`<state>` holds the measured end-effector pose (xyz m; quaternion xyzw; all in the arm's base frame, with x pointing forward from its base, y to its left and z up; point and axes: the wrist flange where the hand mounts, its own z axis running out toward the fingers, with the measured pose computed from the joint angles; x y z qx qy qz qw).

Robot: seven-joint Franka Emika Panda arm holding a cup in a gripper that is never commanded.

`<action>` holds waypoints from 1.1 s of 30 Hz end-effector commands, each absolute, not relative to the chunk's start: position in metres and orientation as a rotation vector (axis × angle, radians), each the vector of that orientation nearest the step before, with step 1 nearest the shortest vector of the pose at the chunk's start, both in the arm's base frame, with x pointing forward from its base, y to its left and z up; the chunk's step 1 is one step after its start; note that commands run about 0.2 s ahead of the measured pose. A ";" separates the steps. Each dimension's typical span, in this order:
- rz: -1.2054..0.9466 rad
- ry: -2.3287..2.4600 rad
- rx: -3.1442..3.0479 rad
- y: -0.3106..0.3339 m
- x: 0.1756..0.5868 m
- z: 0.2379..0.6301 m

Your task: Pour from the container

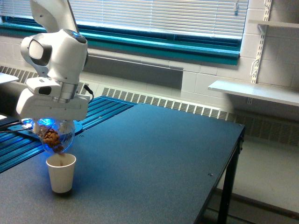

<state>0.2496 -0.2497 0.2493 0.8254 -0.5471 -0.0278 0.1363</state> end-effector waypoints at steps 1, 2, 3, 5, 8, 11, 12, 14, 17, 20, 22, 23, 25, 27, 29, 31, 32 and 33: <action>-0.100 -1.553 2.397 -0.250 0.250 0.250; -0.103 -1.550 2.398 -0.250 0.250 0.250; -0.102 -1.550 2.398 -0.250 0.250 0.250; -0.106 -1.548 2.399 -0.250 0.250 0.250; -0.112 -1.543 2.397 -0.250 0.249 0.250; -0.113 -1.543 2.399 -0.250 0.250 0.251; -0.114 -1.543 2.398 -0.251 0.251 0.251; -0.121 -1.539 2.394 -0.252 0.249 0.250; -0.129 -1.535 2.392 -0.252 0.248 0.250; -0.125 -1.532 2.390 -0.254 0.249 0.251; -0.125 -1.528 2.391 -0.254 0.249 0.252; -0.123 -1.527 2.391 -0.254 0.250 0.252; -0.120 -1.526 2.391 -0.255 0.251 0.253; -0.117 -1.525 2.389 -0.256 0.252 0.254; -0.120 -1.522 2.388 -0.257 0.252 0.254; -0.122 -1.520 2.387 -0.257 0.252 0.254; -0.122 -1.519 2.387 -0.258 0.252 0.254; -0.124 -1.518 2.387 -0.258 0.253 0.254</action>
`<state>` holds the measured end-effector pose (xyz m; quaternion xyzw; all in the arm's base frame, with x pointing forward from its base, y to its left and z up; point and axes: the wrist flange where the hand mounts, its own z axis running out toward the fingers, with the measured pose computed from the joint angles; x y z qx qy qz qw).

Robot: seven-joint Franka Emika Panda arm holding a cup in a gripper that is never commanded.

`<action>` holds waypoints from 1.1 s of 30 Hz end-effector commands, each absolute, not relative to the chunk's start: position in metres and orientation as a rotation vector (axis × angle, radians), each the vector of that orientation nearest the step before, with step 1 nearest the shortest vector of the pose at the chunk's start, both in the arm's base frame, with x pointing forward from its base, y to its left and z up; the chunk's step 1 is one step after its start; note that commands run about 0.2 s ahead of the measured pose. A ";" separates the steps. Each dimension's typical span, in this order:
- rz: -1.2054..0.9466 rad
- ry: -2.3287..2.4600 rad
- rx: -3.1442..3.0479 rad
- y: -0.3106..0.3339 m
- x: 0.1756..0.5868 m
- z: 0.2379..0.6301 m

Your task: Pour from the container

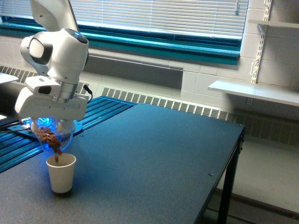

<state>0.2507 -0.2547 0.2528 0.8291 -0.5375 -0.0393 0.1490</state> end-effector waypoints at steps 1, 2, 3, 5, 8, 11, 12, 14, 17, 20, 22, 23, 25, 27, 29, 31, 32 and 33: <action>-0.126 -1.515 2.386 -0.258 0.252 0.254; -0.126 -1.513 2.386 -0.258 0.253 0.254; -0.127 -1.512 2.387 -0.258 0.253 0.254; -0.132 -1.508 2.391 -0.257 0.254 0.254; -0.132 -1.503 2.395 -0.256 0.255 0.254; -0.138 -1.498 2.390 -0.257 0.254 0.254; -0.139 -1.498 2.389 -0.257 0.254 0.254; -0.142 -1.493 2.389 -0.258 0.254 0.254; -0.142 -1.488 2.392 -0.257 0.255 0.254; -0.145 -1.484 2.393 -0.257 0.256 0.254; -0.153 -1.479 2.393 -0.257 0.256 0.253; -0.154 -1.477 2.393 -0.257 0.256 0.253; -0.153 -1.474 2.393 -0.257 0.256 0.253; -0.154 -1.470 2.394 -0.257 0.257 0.254; -0.156 -1.468 2.393 -0.258 0.258 0.254; -0.159 -1.463 2.391 -0.259 0.258 0.254; -0.158 -1.462 2.391 -0.259 0.258 0.254; -0.158 -1.460 2.391 -0.259 0.259 0.255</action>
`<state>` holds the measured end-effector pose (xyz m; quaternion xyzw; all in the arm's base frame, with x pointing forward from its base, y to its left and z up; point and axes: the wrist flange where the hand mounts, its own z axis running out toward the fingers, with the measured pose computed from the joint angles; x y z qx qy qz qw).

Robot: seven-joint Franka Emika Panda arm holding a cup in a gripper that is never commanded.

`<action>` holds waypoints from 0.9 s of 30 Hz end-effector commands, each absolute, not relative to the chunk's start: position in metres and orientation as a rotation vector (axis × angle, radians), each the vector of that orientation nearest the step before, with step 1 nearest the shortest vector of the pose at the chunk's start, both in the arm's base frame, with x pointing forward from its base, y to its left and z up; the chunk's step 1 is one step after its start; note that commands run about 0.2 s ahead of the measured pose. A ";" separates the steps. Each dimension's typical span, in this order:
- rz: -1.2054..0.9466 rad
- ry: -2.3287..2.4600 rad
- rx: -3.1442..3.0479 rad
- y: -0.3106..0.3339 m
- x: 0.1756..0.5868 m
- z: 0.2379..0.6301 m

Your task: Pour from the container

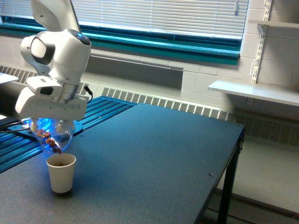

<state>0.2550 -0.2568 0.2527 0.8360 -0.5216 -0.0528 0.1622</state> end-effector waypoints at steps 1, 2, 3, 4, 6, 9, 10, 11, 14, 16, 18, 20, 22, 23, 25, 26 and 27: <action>-0.159 -1.458 2.391 -0.259 0.259 0.255; -0.160 -1.455 2.391 -0.259 0.259 0.254; -0.161 -1.453 2.393 -0.259 0.260 0.254; -0.162 -1.451 2.394 -0.259 0.260 0.255; -0.170 -1.445 2.393 -0.259 0.259 0.254; -0.181 -1.436 2.393 -0.258 0.258 0.253; -0.185 -1.431 2.395 -0.258 0.258 0.253; -0.189 -1.427 2.397 -0.257 0.258 0.253; -0.195 -1.417 2.394 -0.257 0.256 0.254; -0.193 -1.412 2.389 -0.259 0.256 0.255; -0.190 -1.403 2.389 -0.259 0.257 0.256; -0.180 -1.400 2.388 -0.260 0.259 0.258; -0.177 -1.396 2.386 -0.262 0.260 0.259; -0.178 -1.392 2.386 -0.262 0.260 0.259; -0.173 -1.390 2.383 -0.264 0.261 0.260; -0.167 -1.390 2.381 -0.265 0.262 0.262; -0.162 -1.389 2.379 -0.266 0.264 0.262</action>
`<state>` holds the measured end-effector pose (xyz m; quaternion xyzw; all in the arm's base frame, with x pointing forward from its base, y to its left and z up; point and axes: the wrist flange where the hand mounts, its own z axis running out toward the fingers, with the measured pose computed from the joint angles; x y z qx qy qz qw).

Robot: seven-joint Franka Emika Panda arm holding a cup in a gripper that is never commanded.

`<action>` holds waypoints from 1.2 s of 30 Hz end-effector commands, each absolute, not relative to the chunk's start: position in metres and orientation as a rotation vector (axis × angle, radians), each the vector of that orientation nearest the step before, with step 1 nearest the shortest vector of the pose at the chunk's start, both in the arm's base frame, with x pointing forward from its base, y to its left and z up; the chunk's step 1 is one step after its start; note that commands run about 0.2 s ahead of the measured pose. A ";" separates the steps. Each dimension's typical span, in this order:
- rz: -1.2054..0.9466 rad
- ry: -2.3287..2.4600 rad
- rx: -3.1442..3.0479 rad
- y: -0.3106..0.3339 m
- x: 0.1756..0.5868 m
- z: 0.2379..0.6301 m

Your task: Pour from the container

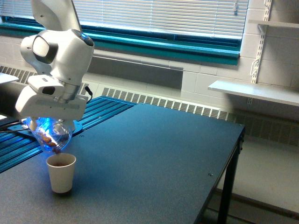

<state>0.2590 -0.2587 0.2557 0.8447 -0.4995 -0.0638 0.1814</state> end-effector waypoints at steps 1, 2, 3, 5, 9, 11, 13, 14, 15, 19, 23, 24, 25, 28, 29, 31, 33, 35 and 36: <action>-0.162 -1.387 2.377 -0.267 0.264 0.263; -0.164 -1.383 2.374 -0.268 0.263 0.263; -0.168 -1.379 2.371 -0.269 0.262 0.262; -0.170 -1.375 2.367 -0.270 0.262 0.262; -0.174 -1.372 2.362 -0.271 0.262 0.261; -0.170 -1.372 2.362 -0.272 0.263 0.262; -0.168 -1.371 2.360 -0.273 0.264 0.262; -0.168 -1.371 2.358 -0.273 0.263 0.262; -0.166 -1.371 2.358 -0.274 0.264 0.262; -0.153 -1.371 2.359 -0.274 0.268 0.264; -0.151 -1.367 2.365 -0.273 0.271 0.264; -0.148 -1.367 2.365 -0.273 0.271 0.265; -0.144 -1.367 2.365 -0.273 0.272 0.266; -0.140 -1.364 2.366 -0.273 0.273 0.267; -0.137 -1.362 2.367 -0.272 0.274 0.267; -0.132 -1.361 2.371 -0.271 0.275 0.269; -0.121 -1.360 2.371 -0.271 0.277 0.271; -0.116 -1.360 2.375 -0.270 0.278 0.272; -0.112 -1.360 2.378 -0.269 0.279 0.272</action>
